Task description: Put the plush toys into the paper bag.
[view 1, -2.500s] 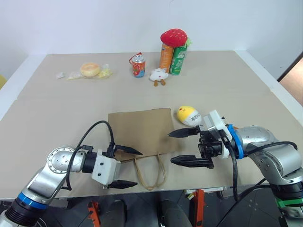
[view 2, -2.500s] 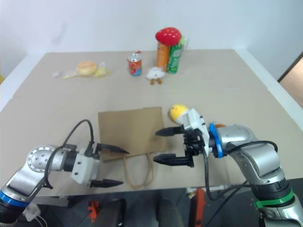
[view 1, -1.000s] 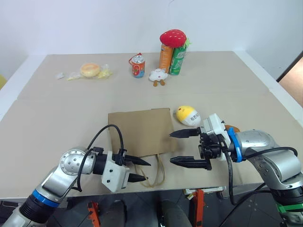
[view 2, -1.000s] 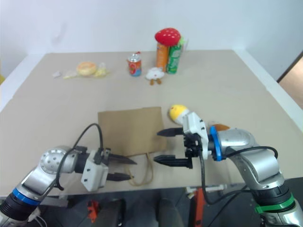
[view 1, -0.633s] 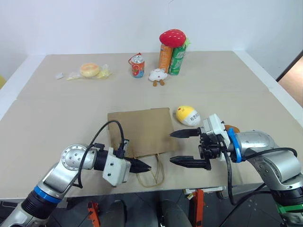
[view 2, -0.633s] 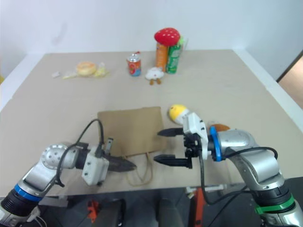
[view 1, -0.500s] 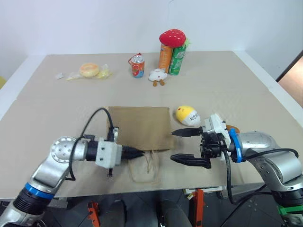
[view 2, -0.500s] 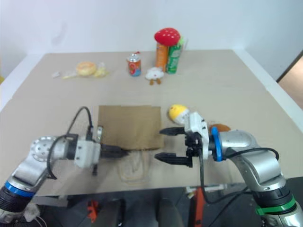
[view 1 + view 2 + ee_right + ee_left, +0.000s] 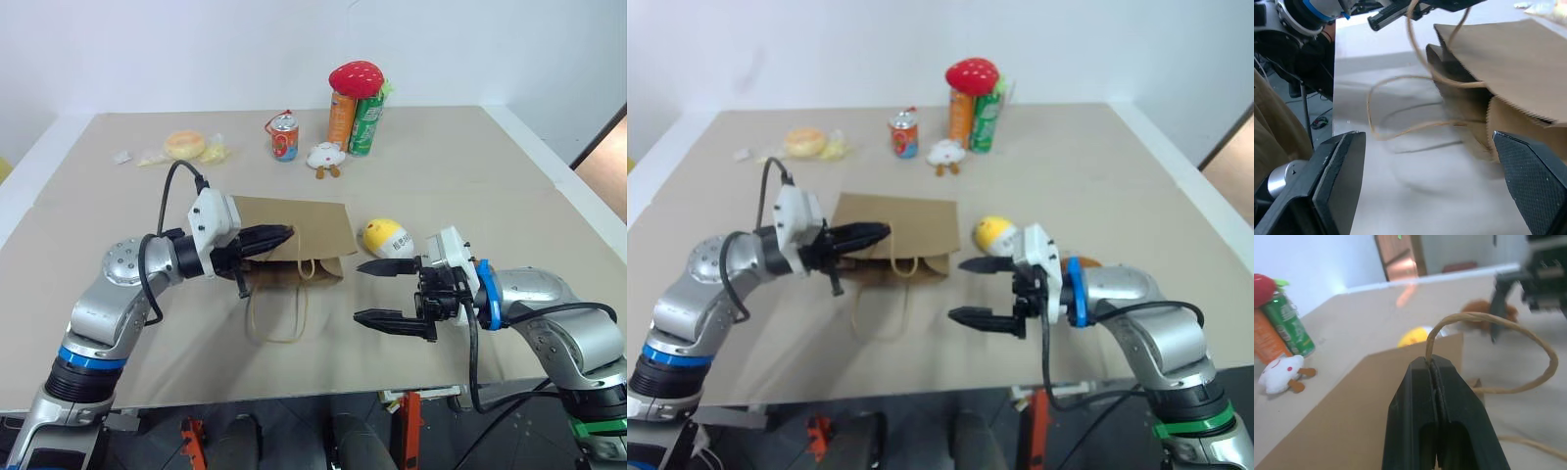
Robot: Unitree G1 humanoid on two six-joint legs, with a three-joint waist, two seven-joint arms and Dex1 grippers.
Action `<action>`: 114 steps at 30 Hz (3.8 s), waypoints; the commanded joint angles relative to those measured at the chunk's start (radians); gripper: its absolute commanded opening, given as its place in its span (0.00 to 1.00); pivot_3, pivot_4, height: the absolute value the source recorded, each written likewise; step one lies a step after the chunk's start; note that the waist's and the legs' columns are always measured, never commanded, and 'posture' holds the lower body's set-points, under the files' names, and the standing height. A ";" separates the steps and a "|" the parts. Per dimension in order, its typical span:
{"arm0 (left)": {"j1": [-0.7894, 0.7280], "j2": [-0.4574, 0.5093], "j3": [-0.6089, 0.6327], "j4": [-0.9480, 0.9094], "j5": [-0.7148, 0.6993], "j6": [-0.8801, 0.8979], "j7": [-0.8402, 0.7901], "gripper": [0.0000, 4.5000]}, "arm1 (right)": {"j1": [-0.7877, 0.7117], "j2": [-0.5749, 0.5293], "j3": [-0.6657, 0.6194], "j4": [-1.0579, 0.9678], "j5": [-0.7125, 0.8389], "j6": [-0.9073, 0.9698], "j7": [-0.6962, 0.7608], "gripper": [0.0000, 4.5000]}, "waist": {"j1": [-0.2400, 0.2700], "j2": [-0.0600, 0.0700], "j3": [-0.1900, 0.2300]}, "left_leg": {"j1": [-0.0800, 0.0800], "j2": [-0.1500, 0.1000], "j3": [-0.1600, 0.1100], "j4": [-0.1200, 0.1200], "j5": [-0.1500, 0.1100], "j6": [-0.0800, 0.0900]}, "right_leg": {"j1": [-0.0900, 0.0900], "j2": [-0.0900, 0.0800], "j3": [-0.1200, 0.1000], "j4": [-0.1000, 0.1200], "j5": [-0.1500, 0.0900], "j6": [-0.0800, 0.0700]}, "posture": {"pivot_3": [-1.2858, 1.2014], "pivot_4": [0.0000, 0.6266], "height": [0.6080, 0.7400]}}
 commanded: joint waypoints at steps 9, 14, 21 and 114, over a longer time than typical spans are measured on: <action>-0.059 -0.185 0.033 -0.071 0.021 0.096 0.305 0.01 | -0.135 0.160 0.041 -0.036 0.003 0.096 -0.202 1.00 | -0.002 0.000 0.000 | 0.000 -0.002 0.002 0.000 0.000 0.000 | 0.000 0.002 0.010 0.000 0.002 0.003 | 0.52 0.24 1.00; -0.047 -0.223 0.005 -0.091 0.050 0.100 0.344 0.00 | -0.195 0.222 0.050 -0.028 0.004 0.143 -0.285 0.94 | -0.002 0.000 0.000 | 0.000 -0.002 0.002 0.000 0.000 0.000 | 0.000 0.003 0.011 0.000 0.003 0.002 | 0.52 0.24 1.00; -0.031 -0.217 0.009 -0.095 0.064 0.101 0.343 0.00 | -0.208 0.194 0.050 -0.033 -0.001 0.169 -0.271 0.71 | -0.002 0.000 0.000 | 0.000 -0.003 0.002 0.000 0.000 0.000 | 0.000 0.003 0.012 0.000 0.003 0.002 | 0.52 0.24 1.00; -0.064 -0.328 0.098 -0.236 -0.123 0.190 0.554 0.00 | -0.142 0.498 0.274 0.346 -0.564 -0.150 -0.632 0.02 | -0.011 -0.001 0.000 | -0.002 -0.003 0.002 -0.001 0.000 -0.001 | -0.002 0.011 0.025 0.000 0.002 0.001 | 0.52 0.24 1.00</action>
